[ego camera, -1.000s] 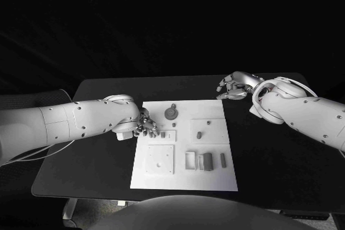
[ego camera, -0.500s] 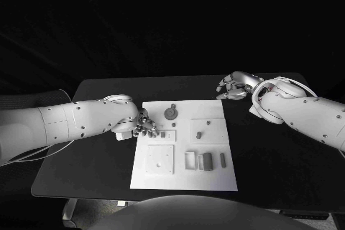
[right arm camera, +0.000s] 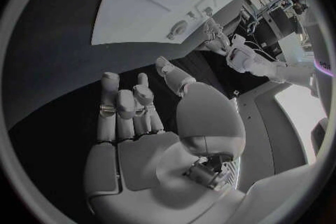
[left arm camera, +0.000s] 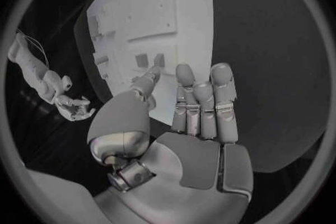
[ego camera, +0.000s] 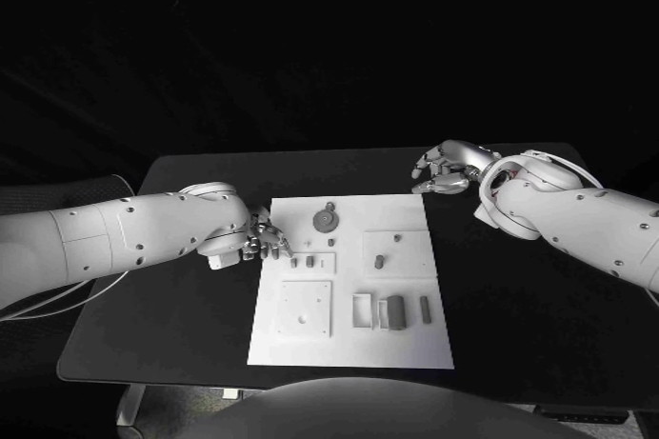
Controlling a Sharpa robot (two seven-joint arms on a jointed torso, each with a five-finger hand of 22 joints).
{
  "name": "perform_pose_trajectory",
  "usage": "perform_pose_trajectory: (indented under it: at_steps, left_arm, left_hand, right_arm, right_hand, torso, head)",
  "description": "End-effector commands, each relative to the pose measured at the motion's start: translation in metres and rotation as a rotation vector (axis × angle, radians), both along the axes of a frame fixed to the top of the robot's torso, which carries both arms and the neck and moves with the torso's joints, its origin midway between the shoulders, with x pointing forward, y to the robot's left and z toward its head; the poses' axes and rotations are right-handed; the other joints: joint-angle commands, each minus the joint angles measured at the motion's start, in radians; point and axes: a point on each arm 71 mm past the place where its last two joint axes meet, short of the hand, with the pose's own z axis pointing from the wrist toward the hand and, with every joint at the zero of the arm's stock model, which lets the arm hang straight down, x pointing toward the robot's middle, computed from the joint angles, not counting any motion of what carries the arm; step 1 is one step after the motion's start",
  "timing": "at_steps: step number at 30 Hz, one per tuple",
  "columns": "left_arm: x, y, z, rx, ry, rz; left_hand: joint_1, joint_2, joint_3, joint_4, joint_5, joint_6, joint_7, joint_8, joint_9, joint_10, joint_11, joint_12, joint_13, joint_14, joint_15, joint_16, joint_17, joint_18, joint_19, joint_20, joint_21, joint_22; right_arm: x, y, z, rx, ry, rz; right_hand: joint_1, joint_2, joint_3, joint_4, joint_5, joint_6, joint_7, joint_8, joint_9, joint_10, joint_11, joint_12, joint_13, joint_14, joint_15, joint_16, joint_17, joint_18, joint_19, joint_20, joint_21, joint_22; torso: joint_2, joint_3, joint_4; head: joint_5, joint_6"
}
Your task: Assemble the parts on the task board
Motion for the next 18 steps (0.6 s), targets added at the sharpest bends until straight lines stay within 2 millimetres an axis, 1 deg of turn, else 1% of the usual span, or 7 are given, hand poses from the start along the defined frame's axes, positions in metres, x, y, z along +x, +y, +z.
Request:
perform_pose_trajectory:
  at_steps: [1, 4, 6, 9, 12, 13, 18]
  left_arm:
    - [0.012, 0.000, 0.022, -0.069, -0.122, 0.026]
    - [0.021, 0.004, 0.041, -0.118, -0.217, 0.039]
    - [0.027, 0.006, 0.054, -0.151, -0.285, 0.041]
    - [0.034, 0.000, 0.072, -0.236, -0.408, -0.019]
    - [0.036, -0.013, 0.082, -0.271, -0.545, -0.137]
    - [0.036, -0.017, 0.084, -0.265, -0.578, -0.179]
    - [0.033, -0.042, 0.086, -0.210, -0.689, -0.452]
  left_hand:
    - [0.024, 0.001, 0.004, -0.018, 0.001, -0.044, 0.019, -0.019, -0.007, -0.027, 0.016, -0.025, -0.012, -0.024, 0.015, -0.028, -0.012, 0.027, -0.024, 0.001, -0.022, -0.006]
    - [0.065, -0.004, 0.030, -0.047, 0.001, -0.097, 0.051, -0.045, -0.020, -0.110, 0.052, -0.121, -0.060, -0.093, 0.055, -0.116, -0.052, 0.018, -0.099, 0.034, -0.091, -0.039]
    - [0.102, -0.004, 0.044, -0.066, 0.002, -0.107, 0.063, -0.049, -0.025, -0.116, 0.063, -0.155, -0.079, -0.100, 0.063, -0.137, -0.064, 0.019, -0.108, 0.044, -0.108, -0.051]
    - [0.179, -0.004, 0.065, -0.078, 0.004, -0.134, 0.086, -0.061, -0.039, -0.164, 0.099, -0.277, -0.144, -0.140, 0.102, -0.207, -0.097, 0.015, -0.157, 0.080, -0.169, -0.086]
    - [0.283, 0.004, 0.092, -0.083, 0.002, -0.161, 0.081, -0.073, -0.053, -0.220, 0.136, -0.382, -0.202, -0.146, 0.132, -0.236, -0.110, 0.028, -0.167, 0.109, -0.195, -0.104]
    - [0.314, -0.003, 0.101, -0.078, 0.003, -0.157, 0.094, -0.072, -0.057, -0.220, 0.150, -0.415, -0.223, -0.148, 0.143, -0.247, -0.115, 0.033, -0.168, 0.124, -0.204, -0.111]
    - [0.377, -0.007, 0.108, -0.081, 0.001, -0.175, 0.075, -0.086, -0.081, -0.202, 0.152, -0.506, -0.280, -0.134, 0.152, -0.270, -0.124, 0.048, -0.156, 0.134, -0.217, -0.120]
  right_arm:
    - [0.000, -0.001, 0.000, -0.004, 0.003, 0.006]
    - [0.000, -0.001, 0.000, -0.004, 0.003, 0.005]
    - [0.000, -0.001, 0.000, -0.004, 0.003, 0.005]
    - [0.000, -0.001, -0.001, -0.004, 0.004, 0.005]
    - [0.000, -0.001, -0.001, -0.004, 0.005, 0.005]
    - [0.000, -0.001, -0.001, -0.004, 0.005, 0.005]
    - [0.000, -0.001, -0.001, -0.003, 0.005, 0.006]
  right_hand:
    - [0.003, 0.004, -0.004, 0.003, -0.002, 0.002, 0.007, -0.004, 0.001, -0.011, 0.004, 0.002, -0.001, 0.004, 0.000, -0.006, 0.001, 0.015, 0.001, -0.007, -0.004, 0.012]
    - [0.003, 0.004, -0.004, 0.003, -0.002, 0.001, 0.007, -0.004, 0.001, -0.011, 0.004, 0.002, -0.001, 0.004, 0.000, -0.006, 0.001, 0.015, 0.001, -0.007, -0.004, 0.012]
    - [0.003, 0.004, -0.004, 0.003, -0.002, 0.001, 0.007, -0.005, 0.001, -0.011, 0.004, 0.002, -0.001, 0.004, 0.000, -0.006, 0.001, 0.015, 0.001, -0.007, -0.004, 0.012]
    - [0.003, 0.004, -0.004, 0.003, -0.002, 0.001, 0.007, -0.005, 0.001, -0.011, 0.004, 0.002, -0.001, 0.004, 0.000, -0.006, 0.001, 0.015, 0.001, -0.007, -0.004, 0.012]
    - [0.003, 0.004, -0.004, 0.003, -0.002, 0.000, 0.007, -0.005, 0.001, -0.011, 0.004, 0.002, -0.001, 0.004, 0.000, -0.006, 0.001, 0.015, 0.001, -0.007, -0.004, 0.012]
    - [0.003, 0.004, -0.004, 0.003, -0.002, 0.000, 0.007, -0.005, 0.001, -0.011, 0.004, 0.002, -0.002, 0.004, 0.000, -0.006, 0.001, 0.015, 0.001, -0.007, -0.004, 0.012]
    - [0.003, 0.003, -0.004, 0.003, -0.002, -0.001, 0.007, -0.006, 0.001, -0.011, 0.004, 0.003, -0.002, 0.004, 0.000, -0.006, 0.001, 0.015, 0.001, -0.007, -0.004, 0.012]
  torso:
    - [0.000, 0.0004, -0.0007]
    - [0.000, -0.0001, 0.0001]
    - [0.000, 0.0005, 0.0003]
    - [0.000, 0.0013, -0.0004]
    - [0.000, 0.0011, 0.0002]
    - [0.000, 0.0009, 0.0000]
    - [0.001, -0.0001, -0.0014]
  head:
    - [-0.001, 0.005]
    - [-0.002, 0.008]
    - [-0.002, 0.009]
    - [-0.001, 0.013]
    - [-0.001, 0.015]
    - [0.000, 0.015]
    - [0.001, 0.021]
